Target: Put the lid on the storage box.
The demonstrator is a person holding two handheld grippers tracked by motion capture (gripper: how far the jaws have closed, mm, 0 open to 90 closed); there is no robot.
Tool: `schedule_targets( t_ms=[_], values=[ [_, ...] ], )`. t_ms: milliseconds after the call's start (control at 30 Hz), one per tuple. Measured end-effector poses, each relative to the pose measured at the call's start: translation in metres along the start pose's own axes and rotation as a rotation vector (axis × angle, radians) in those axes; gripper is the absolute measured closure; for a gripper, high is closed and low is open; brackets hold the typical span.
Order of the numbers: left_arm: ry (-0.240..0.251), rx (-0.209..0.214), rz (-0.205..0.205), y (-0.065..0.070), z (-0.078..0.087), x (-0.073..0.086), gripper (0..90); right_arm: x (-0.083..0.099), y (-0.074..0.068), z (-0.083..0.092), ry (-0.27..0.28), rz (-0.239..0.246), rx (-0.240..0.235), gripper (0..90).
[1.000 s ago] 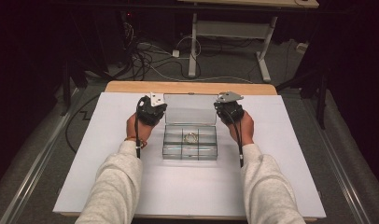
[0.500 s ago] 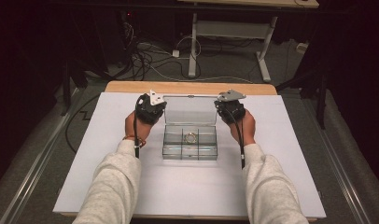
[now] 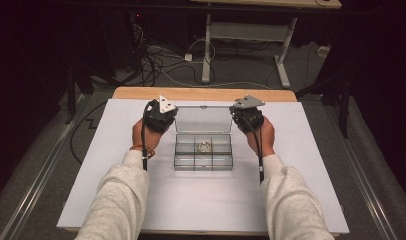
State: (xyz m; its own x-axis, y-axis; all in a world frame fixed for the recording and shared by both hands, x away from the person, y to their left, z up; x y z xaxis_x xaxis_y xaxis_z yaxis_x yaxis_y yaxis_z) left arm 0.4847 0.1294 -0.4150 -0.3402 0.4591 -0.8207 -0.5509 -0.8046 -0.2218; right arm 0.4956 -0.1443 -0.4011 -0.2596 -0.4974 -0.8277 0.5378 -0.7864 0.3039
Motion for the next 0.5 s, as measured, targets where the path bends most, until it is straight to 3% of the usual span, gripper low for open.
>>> schedule_targets(
  t_ms=[200,500],
  values=[
    [0.006,0.0,0.021,0.0012,0.0002,0.0002,87.5,0.0002,-0.0013,0.0033,0.001,-0.007,0.002,90.0],
    [0.024,-0.013,-0.001,0.001,0.0023,-0.0025,87.6,0.0008,-0.0022,0.0069,0.021,-0.012,0.015,90.0]
  ],
)
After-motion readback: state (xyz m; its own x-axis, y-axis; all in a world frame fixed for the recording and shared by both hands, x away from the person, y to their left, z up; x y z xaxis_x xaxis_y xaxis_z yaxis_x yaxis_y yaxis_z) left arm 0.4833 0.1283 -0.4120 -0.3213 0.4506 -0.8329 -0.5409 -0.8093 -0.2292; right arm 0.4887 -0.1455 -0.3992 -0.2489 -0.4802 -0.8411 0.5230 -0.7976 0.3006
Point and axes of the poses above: each handheld gripper's, and its own axes: z roughly backward along the jaws, x roughly out of its underside, y roughly to its right, the point moved 2 cm from there along -z, roughly forward along the jaws
